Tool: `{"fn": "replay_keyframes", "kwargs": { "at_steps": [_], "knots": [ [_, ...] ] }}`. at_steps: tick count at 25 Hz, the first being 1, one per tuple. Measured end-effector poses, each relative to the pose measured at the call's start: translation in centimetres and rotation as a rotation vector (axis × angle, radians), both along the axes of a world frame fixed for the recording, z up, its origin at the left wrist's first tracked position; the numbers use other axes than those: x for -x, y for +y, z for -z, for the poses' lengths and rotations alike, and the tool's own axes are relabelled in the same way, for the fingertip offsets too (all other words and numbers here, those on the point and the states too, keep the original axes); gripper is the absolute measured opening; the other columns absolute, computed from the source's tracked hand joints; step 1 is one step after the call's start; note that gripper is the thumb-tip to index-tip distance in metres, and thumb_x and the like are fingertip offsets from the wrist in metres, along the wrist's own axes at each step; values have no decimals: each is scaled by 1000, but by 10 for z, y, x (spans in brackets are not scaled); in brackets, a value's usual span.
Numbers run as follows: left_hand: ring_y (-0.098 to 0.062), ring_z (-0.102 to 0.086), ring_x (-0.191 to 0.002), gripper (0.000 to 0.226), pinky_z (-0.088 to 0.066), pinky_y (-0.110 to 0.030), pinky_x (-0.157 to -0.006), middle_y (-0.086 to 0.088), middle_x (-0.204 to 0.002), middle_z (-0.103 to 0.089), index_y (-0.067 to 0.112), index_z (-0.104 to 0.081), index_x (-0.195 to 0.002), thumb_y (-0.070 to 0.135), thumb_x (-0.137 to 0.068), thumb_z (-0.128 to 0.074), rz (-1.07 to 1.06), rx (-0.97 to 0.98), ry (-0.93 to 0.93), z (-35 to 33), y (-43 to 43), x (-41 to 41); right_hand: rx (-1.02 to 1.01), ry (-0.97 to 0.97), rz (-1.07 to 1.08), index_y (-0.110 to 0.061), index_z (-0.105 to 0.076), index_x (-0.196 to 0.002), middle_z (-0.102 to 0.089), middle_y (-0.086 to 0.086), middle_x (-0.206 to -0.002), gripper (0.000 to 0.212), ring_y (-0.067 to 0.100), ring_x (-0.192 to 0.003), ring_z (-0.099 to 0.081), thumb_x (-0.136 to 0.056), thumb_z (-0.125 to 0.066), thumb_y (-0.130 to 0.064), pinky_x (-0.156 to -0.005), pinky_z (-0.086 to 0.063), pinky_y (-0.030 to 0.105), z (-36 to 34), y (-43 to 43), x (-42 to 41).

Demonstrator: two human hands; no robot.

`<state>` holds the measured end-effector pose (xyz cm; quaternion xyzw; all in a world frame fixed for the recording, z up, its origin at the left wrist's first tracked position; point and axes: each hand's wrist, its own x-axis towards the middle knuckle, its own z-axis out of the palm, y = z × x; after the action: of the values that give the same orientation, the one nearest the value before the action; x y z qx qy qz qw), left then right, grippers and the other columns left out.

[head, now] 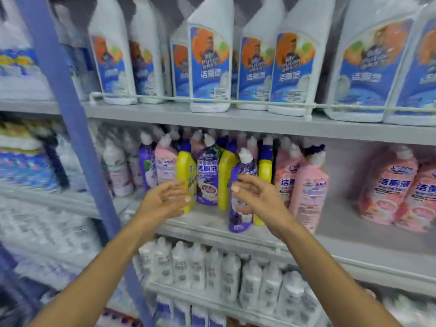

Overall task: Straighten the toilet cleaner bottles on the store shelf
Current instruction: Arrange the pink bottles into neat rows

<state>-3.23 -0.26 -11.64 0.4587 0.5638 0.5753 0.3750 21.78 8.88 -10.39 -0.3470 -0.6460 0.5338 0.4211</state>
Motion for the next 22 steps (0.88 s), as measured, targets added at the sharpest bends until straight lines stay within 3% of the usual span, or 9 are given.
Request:
{"fn": "replay_keyframes", "kwargs": {
  "at_steps": [4,7,9,11,14,18,20,22],
  "knots": [
    [-26,-70,-104,44,-58,-39,-81,-10,-117,-71,10,-62,-125,10,-84,-78,-207,-30,103,-25,20,67,-81,-53,-79,-12,-55,-138,-66,3,-126,49,12,-104,-69,-93,-72,-25,-91,-60,46,-24,9,81],
    [-11,-65,-90,42,-53,-20,-73,-8,-108,-70,4,-61,-120,5,-82,-80,-281,-119,237,-54,66,89,-203,-58,-36,-12,-61,-133,-69,6,-125,51,11,-104,-69,-88,-78,-29,-97,-58,39,-45,42,125],
    [-3,-62,-87,39,-51,-10,-71,-2,-99,-68,5,-61,-114,-3,-80,-79,-300,-164,308,-68,102,95,-262,-80,22,-19,-67,-121,-71,5,-122,51,16,-108,-69,-78,-81,-43,-99,-56,40,-55,70,143],
    [-11,-63,-88,38,-53,-17,-76,-4,-99,-68,5,-63,-108,-5,-76,-80,-293,-178,415,-68,134,101,-316,-189,31,-25,-66,-119,-70,4,-124,47,19,-114,-67,-78,-82,-42,-103,-53,42,-54,87,156],
    [-24,-65,-99,53,-53,-32,-88,-9,-108,-71,8,-68,-112,24,-63,-78,-303,-120,602,-53,156,116,-389,-338,72,-21,-60,-129,-69,2,-124,64,21,-113,-65,-76,-80,-52,-98,-54,42,-39,91,177],
    [-26,-69,-95,37,-57,-34,-83,-3,-100,-73,17,-70,-110,28,-76,-82,-222,-119,633,-49,150,130,-434,-483,221,-18,-50,-130,-70,9,-110,64,32,-99,-66,-79,-82,-39,-81,-56,42,-22,83,199],
    [-21,-69,-96,55,-59,-38,-83,-1,-106,-73,23,-67,-116,46,-68,-81,-110,-93,661,-52,136,135,-460,-478,231,-17,-50,-134,-70,10,-114,63,33,-103,-67,-81,-81,-31,-83,-55,41,-24,80,199],
    [-19,-66,-108,74,-57,-38,-91,2,-123,-67,26,-58,-131,48,-65,-83,-18,-63,749,-55,125,136,-467,-496,183,-15,-51,-141,-66,8,-128,66,27,-116,-63,-82,-80,-25,-93,-51,33,-28,80,192]
  ]
}}
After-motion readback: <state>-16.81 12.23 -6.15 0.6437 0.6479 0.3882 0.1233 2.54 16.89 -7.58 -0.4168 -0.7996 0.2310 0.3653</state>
